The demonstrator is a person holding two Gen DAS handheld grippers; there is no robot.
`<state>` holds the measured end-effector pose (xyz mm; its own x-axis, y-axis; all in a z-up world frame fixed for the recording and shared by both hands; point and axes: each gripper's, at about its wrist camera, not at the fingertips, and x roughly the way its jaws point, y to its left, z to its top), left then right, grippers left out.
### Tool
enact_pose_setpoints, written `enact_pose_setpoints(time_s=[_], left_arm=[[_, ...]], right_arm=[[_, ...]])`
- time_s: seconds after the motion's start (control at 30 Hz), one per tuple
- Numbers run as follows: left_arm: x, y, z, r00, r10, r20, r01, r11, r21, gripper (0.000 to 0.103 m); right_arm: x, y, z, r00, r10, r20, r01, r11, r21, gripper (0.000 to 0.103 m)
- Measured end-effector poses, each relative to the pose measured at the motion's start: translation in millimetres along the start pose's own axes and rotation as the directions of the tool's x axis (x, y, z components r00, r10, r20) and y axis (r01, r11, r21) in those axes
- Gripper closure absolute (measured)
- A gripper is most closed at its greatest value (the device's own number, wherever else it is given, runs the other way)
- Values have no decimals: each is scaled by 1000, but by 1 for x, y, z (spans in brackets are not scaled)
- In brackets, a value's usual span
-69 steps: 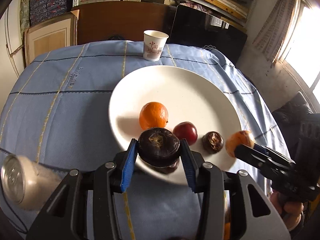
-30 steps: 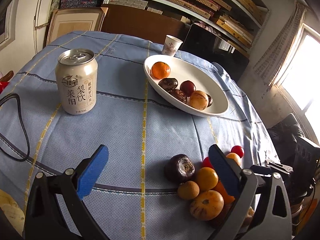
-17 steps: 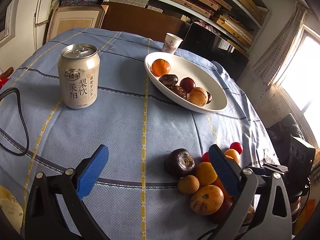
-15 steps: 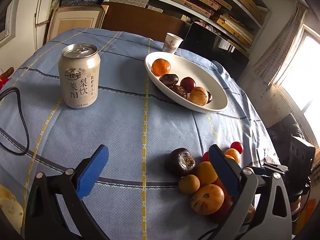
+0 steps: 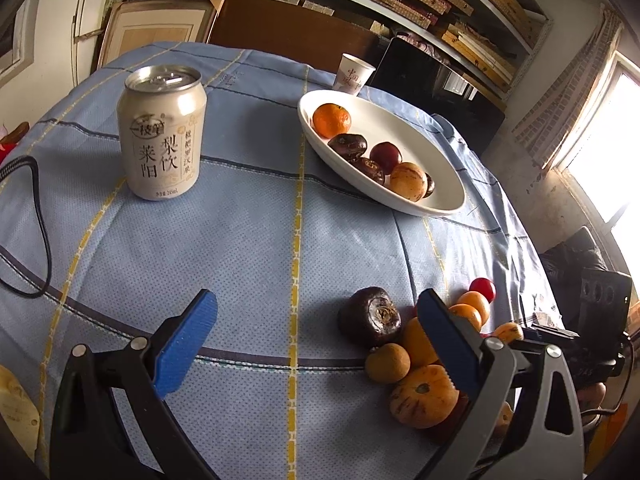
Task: Organize fruits
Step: 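Grasp another speckled yellow fruit with the right gripper while the left reaches a dark purple fruit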
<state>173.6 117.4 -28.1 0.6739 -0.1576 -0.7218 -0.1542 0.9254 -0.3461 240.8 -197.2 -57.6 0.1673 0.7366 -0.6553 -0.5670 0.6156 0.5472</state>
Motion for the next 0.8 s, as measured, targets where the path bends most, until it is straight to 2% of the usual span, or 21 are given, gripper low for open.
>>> enact_pose_setpoints(time_s=[0.13, 0.27, 0.33, 0.53, 0.6, 0.63, 0.67, 0.8], left_arm=[[10, -8, -1, 1000, 3, -25, -2, 999, 43, 7], [26, -18, -2, 997, 6, -74, 2, 994, 109, 29], [35, -22, -3, 994, 10, -105, 4, 992, 125, 36], [45, -31, 0, 992, 2, -130, 19, 986, 165, 39], [47, -38, -2, 989, -22, -146, 50, 981, 188, 50], [47, -41, -3, 987, -41, -154, 71, 979, 193, 60], [46, -44, -5, 986, -58, -159, 90, 975, 204, 66], [41, -50, -10, 989, -38, -142, 72, 969, 238, 68]], right_arm=[[-3, -4, 2, 1000, 5, 19, -6, 999, 35, 58], [-3, -2, 3, 1000, -2, 19, 1, 999, 33, 58], [-3, -2, 2, 1000, -8, 18, 8, 1000, 27, 58], [-2, 1, 2, 1000, -6, 18, 6, 1000, 15, 58], [-3, 1, 2, 1000, -8, 17, 8, 1000, 15, 58], [-2, 1, 2, 1000, -8, 16, 8, 1000, 15, 58], [-2, 1, 2, 1000, -7, 15, 7, 1000, 16, 58], [-2, 2, 1, 1000, -17, 14, 16, 1000, 8, 58]])
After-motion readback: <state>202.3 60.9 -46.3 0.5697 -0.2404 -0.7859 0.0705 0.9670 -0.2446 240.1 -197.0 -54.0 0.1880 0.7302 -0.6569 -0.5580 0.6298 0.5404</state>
